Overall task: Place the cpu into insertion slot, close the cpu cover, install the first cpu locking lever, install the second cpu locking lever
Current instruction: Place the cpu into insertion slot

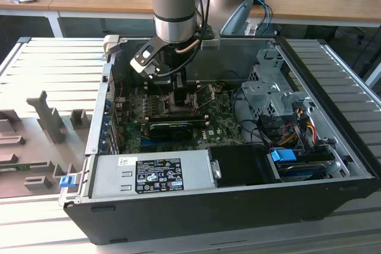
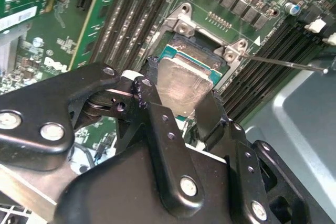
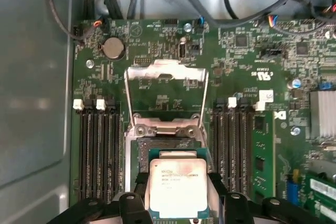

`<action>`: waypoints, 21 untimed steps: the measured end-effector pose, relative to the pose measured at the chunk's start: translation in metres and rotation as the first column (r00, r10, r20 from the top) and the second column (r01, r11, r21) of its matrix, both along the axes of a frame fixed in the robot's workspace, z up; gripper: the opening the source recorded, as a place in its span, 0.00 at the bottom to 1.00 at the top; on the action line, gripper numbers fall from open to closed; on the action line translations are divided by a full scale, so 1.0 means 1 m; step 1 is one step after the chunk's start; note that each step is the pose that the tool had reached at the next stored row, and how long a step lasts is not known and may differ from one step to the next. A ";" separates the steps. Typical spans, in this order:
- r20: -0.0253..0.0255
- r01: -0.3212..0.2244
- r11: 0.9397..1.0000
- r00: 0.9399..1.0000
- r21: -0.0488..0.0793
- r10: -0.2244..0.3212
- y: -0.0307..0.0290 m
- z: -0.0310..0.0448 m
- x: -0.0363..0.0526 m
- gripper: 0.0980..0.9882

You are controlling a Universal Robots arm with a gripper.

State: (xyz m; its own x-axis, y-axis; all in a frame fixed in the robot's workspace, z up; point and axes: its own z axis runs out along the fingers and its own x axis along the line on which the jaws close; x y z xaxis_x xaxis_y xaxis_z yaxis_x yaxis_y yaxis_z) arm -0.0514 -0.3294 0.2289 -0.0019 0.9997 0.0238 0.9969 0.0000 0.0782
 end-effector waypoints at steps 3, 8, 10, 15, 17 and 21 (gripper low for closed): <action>0.000 0.000 1.000 1.000 0.000 0.000 0.0041 -0.0085 -0.0001 0.48; 0.000 0.001 1.000 1.000 0.000 -0.001 0.0043 -0.0175 0.0013 0.48; 0.000 0.001 1.000 1.000 -0.001 -0.001 0.0043 -0.0187 0.0016 0.48; -0.001 0.003 1.000 1.000 -0.003 -0.003 0.0051 -0.0223 0.0030 0.48; 0.000 0.004 1.000 1.000 -0.003 -0.004 0.0063 -0.0237 0.0030 0.48; -0.001 0.004 1.000 1.000 -0.003 -0.004 0.0090 -0.0273 0.0030 0.48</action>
